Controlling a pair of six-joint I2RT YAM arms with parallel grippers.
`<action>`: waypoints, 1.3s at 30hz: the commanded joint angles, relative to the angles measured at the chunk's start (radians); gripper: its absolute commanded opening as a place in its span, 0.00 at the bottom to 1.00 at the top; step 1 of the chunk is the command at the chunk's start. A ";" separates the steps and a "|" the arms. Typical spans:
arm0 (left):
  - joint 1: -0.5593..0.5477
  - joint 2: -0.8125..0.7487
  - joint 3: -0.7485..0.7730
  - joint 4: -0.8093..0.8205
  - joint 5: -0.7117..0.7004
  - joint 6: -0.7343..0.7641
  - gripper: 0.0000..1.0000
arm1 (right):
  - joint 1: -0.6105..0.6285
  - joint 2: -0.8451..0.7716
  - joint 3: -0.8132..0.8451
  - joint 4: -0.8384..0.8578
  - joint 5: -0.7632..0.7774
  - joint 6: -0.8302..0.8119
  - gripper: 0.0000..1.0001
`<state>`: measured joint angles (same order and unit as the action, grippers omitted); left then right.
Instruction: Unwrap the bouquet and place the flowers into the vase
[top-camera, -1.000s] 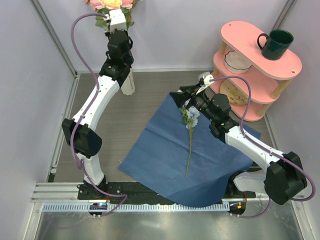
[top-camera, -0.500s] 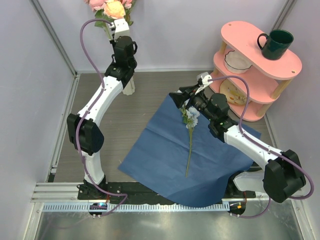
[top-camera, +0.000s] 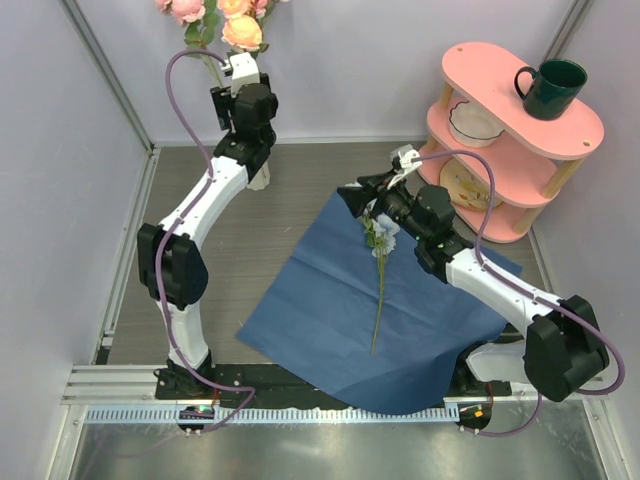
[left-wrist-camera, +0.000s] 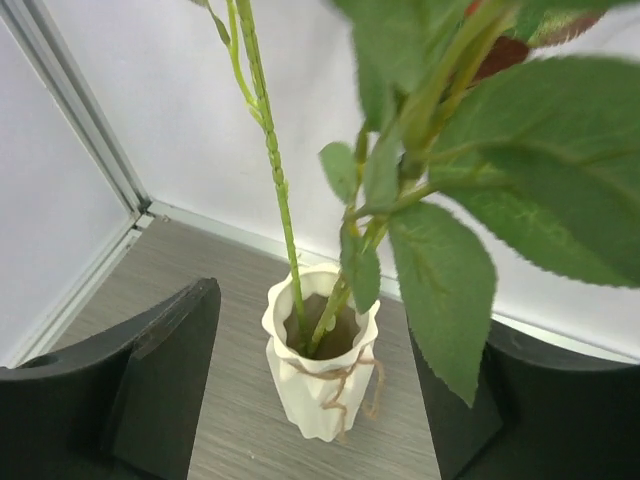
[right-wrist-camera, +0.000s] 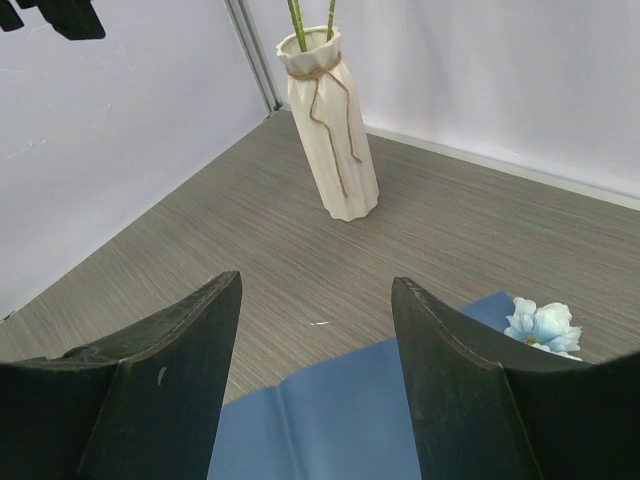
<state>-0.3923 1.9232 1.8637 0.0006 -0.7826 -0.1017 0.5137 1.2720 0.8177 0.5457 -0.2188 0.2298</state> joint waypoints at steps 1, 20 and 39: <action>0.004 -0.111 -0.055 -0.031 0.008 -0.087 0.86 | -0.004 0.006 0.057 0.030 -0.002 -0.017 0.67; 0.004 -0.843 -0.782 -0.201 0.574 -0.550 1.00 | -0.004 0.194 0.386 -0.453 0.174 0.058 0.70; 0.004 -1.076 -0.873 -0.367 0.660 -0.592 1.00 | -0.009 0.563 0.861 -1.282 0.912 0.614 0.84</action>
<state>-0.3923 0.8379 1.0149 -0.3859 -0.1814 -0.6712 0.5064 1.8980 1.6329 -0.5774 0.5781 0.7387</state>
